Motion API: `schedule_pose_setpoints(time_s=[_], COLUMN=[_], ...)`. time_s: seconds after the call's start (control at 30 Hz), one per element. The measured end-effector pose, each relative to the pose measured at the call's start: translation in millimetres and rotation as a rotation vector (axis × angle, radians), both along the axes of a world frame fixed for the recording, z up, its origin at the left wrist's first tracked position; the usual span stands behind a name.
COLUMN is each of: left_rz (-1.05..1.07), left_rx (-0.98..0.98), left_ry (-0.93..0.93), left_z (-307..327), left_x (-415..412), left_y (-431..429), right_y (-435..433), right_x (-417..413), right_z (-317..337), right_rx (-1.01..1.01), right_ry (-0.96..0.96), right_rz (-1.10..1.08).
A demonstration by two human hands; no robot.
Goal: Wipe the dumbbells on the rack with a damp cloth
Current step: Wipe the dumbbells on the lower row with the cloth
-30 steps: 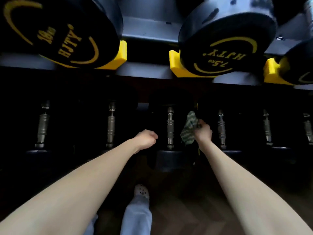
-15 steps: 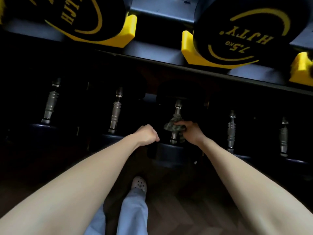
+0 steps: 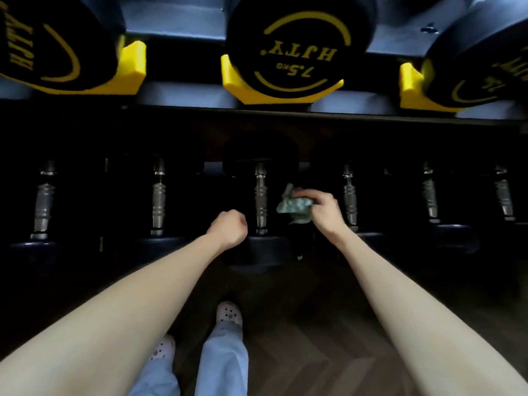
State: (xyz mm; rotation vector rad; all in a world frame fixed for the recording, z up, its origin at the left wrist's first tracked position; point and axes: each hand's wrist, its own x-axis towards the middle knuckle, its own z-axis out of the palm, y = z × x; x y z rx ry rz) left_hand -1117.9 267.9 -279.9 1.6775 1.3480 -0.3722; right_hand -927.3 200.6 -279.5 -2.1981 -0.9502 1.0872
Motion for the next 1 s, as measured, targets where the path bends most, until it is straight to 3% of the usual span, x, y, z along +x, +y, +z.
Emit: schedule_pose_setpoints(time_s=[0.1,0.2,0.3,0.57,0.73,0.87,1.0], left_rz=[-0.065,-0.135,-0.136,-0.169,-0.17,-0.112,-0.073], left_rx=[0.0,-0.006,0.056,0.166,0.186,0.161,0.153], left_ry=[-0.056,-0.021,0.029,0.085,0.089,0.063,0.048], left_z=[5.2,3.8,-6.5,-15.8,-19.9,-19.6,-17.2], left_x=[23.4,44.6,50.5,50.6,51.8,48.6,46.2], left_y=[-9.2,-19.6,-16.4,-11.9,-11.6,-12.5,-15.6], right_y=[-33.5,-61.4,-72.1,-72.6,-74.8,-85.6,-91.5], right_x=[17.1,12.6,-3.7,-18.3,-26.8,-27.8,-30.0], right_z=[-9.0,-20.3,-39.9,-77.0,-83.6,-78.3,-76.1], right_rx=[-0.058,-0.148,-0.208,-0.331,-0.311,-0.26,-0.222], right_ry=[-0.215,-0.212,-0.199,0.151,0.559,0.649,0.61], right_rz=[0.061,0.198,0.195,-0.161,-0.48,-0.571,-0.606])
